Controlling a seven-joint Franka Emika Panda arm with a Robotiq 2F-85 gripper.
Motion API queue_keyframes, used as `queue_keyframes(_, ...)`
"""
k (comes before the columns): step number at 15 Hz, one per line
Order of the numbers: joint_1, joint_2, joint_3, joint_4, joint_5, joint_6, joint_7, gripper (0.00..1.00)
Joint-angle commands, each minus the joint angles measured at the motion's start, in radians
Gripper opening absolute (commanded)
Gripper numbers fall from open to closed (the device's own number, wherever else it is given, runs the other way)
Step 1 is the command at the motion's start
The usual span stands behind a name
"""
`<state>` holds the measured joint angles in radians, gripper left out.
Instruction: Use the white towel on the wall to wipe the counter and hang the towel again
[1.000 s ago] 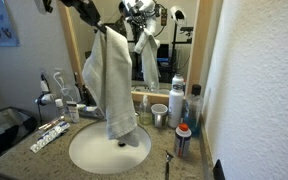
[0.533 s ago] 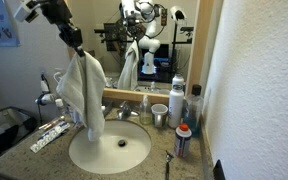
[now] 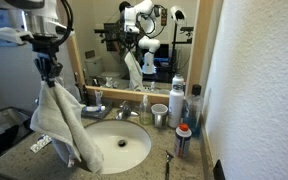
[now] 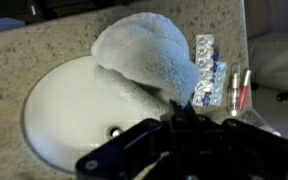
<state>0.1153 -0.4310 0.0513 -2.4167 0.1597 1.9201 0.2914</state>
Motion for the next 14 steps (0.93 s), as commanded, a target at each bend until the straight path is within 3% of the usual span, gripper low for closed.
queue_keyframes(1, 0.013, -0.012, -0.001, -0.075, 0.131, -0.065, -0.094, 0.01)
queue_keyframes(6, 0.009, 0.033, 0.026, -0.194, 0.190, -0.003, -0.144, 0.01)
queue_keyframes(14, 0.034, 0.201, 0.040, -0.331, 0.254, 0.366, -0.221, 0.01)
